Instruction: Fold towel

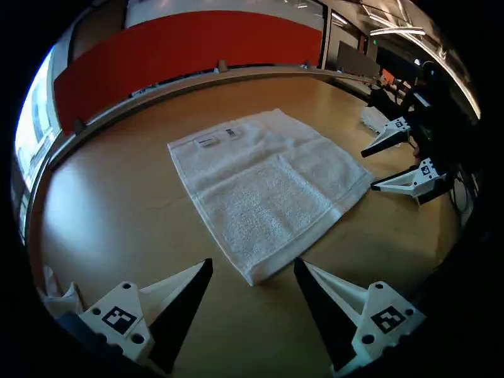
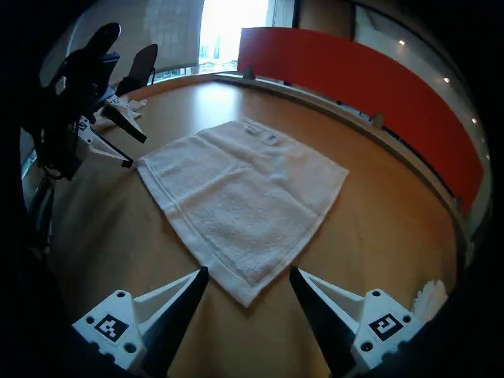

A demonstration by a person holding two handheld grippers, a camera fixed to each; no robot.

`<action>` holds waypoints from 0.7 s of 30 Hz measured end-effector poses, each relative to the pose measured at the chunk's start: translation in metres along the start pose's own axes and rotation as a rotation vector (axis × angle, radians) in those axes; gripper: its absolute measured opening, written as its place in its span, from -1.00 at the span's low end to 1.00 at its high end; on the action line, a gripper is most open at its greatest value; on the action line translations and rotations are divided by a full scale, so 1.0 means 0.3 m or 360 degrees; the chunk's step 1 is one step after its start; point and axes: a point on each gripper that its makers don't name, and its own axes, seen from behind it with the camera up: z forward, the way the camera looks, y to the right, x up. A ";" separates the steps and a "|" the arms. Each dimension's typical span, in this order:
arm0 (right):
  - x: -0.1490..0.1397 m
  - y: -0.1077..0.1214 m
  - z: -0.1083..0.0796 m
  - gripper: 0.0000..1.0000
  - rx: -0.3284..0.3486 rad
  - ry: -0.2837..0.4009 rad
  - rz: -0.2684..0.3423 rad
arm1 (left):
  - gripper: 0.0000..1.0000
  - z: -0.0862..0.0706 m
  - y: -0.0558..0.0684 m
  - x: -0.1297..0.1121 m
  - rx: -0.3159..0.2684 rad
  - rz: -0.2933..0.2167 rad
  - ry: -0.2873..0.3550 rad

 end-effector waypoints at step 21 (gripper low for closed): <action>-0.029 -0.018 0.018 0.73 0.0106 -0.0060 0.0084 | 0.91 0.076 0.015 -0.036 -0.0026 0.0036 -0.0094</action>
